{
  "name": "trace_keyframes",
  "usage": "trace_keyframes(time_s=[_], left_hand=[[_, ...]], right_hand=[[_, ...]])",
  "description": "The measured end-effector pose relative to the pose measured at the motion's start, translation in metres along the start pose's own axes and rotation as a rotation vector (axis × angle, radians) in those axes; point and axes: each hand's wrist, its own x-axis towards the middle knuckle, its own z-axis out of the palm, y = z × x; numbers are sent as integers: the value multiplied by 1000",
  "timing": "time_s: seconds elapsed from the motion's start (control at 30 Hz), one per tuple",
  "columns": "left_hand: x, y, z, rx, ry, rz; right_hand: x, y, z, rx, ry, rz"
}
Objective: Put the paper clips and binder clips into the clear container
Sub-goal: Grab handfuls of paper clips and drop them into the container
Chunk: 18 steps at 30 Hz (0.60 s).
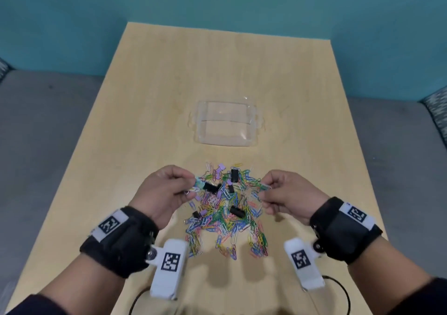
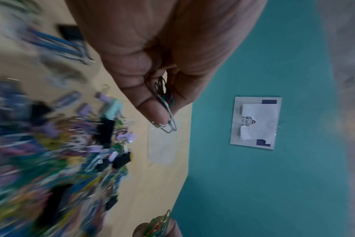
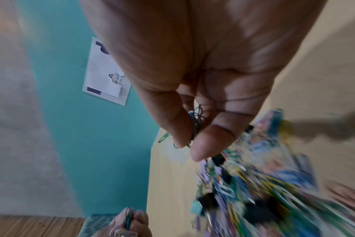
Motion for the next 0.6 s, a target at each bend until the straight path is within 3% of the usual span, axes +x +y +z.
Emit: trace_keyframes(time_s=[0.2,0.33,0.5,0.6], left_hand=[[75,63,50,169,69,190],[121,78,79,366,140,289],[119,73,77,529,71,320],[91,64,41,649,109,423]], right_hand=[[64,-82,-4,-201,113,-151],[109,-117,8,-389,207,-187],[115,-123,9,-720,214,-164],[84,-96,-6,-939,319,-278]])
